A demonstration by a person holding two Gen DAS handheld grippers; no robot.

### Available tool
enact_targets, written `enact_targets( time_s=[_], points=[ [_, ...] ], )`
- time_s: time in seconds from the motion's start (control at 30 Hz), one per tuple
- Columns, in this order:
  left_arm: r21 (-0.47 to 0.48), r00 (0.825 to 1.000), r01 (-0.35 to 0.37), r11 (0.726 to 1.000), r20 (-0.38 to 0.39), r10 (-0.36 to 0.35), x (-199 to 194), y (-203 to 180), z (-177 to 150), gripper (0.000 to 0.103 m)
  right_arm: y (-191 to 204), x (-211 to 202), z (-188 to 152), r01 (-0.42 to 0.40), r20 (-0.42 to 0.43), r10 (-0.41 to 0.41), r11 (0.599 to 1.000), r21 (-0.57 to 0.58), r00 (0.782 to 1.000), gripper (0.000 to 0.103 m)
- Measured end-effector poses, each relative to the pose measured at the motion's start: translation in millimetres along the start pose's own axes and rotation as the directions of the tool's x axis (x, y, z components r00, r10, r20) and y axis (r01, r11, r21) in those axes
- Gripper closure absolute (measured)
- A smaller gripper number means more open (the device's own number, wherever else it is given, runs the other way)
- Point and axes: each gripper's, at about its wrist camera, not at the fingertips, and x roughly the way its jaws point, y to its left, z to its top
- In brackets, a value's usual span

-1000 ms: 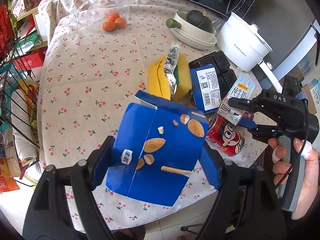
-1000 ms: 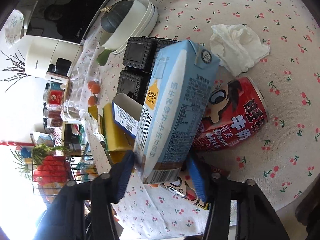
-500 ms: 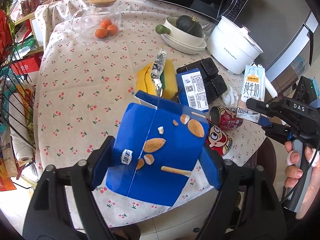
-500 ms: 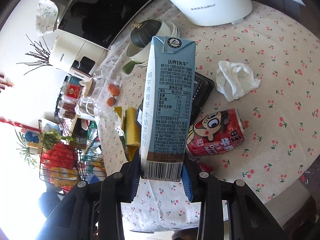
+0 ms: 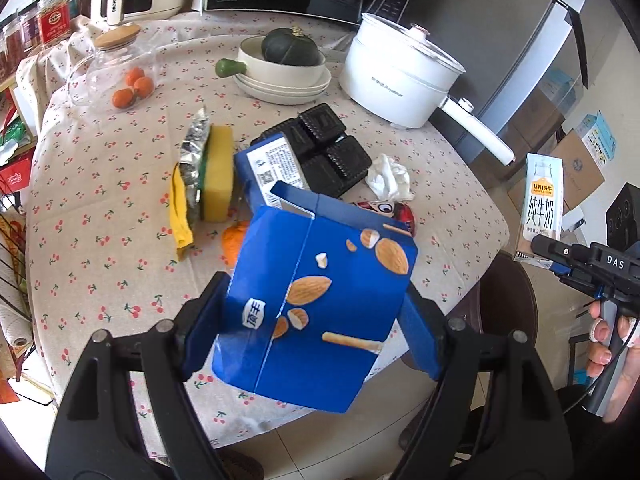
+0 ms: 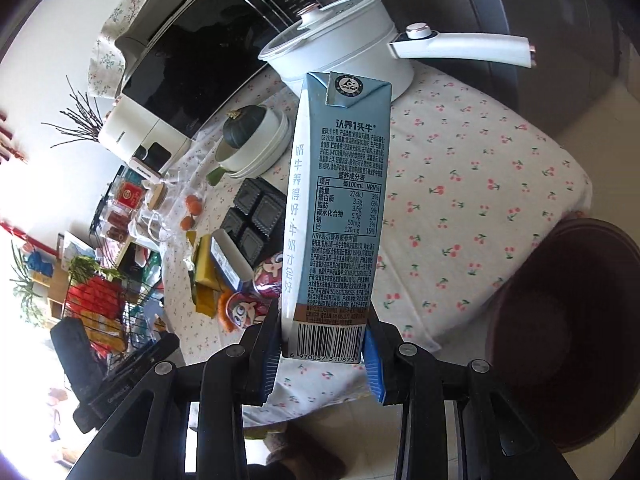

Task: Collect trash
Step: 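Carry the milk carton into the brown bin and open the right gripper while left carries the box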

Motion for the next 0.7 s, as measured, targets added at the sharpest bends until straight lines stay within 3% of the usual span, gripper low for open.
enact_targets(
  time_s=[0.23,0.33,0.47,0.7],
  points=[
    [0.125,1.000,0.023,0.992,-0.019,-0.021,21.2,-62.7,-10.9,0.023,-74.1,-12.6,-23.1,0.083,-0.022,-0.082,0.995,0.047,0.996,0.067],
    [0.190,0.998,0.041,0.981,-0.045,-0.033,34.3,-91.4,-19.3,0.023,-104.3,-13.1,-32.9,0.122,-0.072,-0.117,0.989,0.083,0.991,0.067],
    [0.269,0.995,0.067,0.961,-0.084,-0.046,52.0,-127.1,-28.5,0.023,-129.9,-25.6,-39.0,0.176,-0.075,-0.170,0.981,0.080,0.983,0.067],
    [0.316,0.979,0.165,0.935,-0.171,-0.115,83.1,-179.2,-40.6,0.023,-175.7,-25.8,-56.0,0.246,-0.176,-0.221,0.960,0.134,0.959,0.064]
  ],
)
